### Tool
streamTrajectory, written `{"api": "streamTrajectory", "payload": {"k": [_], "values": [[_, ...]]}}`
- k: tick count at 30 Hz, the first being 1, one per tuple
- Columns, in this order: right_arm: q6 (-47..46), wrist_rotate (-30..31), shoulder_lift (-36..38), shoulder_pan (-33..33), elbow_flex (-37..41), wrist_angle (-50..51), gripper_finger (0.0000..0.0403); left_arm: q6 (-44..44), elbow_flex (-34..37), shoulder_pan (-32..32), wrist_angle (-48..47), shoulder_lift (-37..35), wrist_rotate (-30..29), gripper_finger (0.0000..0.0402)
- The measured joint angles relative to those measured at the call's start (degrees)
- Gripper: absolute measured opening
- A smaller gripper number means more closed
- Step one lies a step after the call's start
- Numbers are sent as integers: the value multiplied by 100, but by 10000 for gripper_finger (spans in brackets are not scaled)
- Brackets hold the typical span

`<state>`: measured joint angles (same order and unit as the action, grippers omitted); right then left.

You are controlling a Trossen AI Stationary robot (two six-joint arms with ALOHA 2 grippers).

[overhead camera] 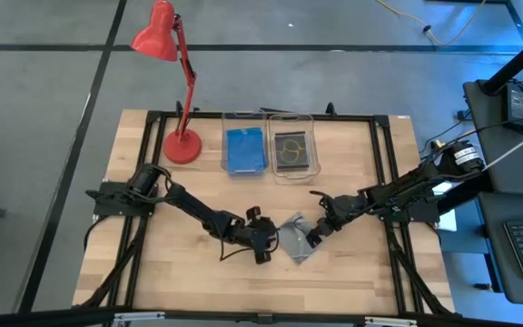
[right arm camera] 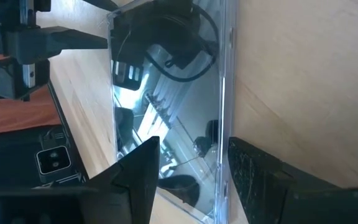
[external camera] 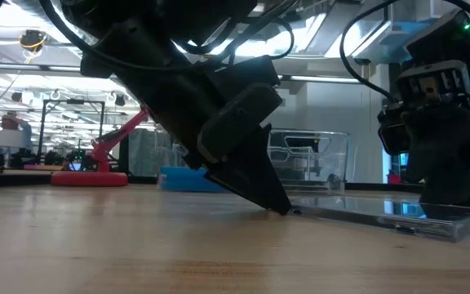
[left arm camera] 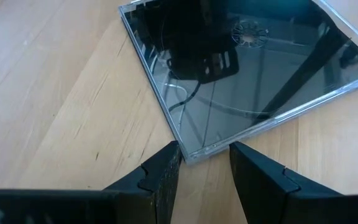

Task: Pick & place jewel cases by type
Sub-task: Put the black CD case into the right transparent bin

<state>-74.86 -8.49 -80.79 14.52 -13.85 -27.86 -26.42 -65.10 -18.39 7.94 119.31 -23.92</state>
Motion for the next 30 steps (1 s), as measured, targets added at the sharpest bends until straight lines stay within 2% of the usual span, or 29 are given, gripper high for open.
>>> {"api": "streamTrajectory", "payload": {"k": [7, 15, 30], "values": [[36, -47, 0, -7, 3, -87, 190, 7, 0, 0, 2, 0, -11, 143], [144, -397, -2, -7, 3, -196, 190, 17, -9, 0, -41, 0, -11, 143], [111, -528, 24, -7, 3, -334, 190, 16, -11, 0, -68, -7, -21, 143]]}}
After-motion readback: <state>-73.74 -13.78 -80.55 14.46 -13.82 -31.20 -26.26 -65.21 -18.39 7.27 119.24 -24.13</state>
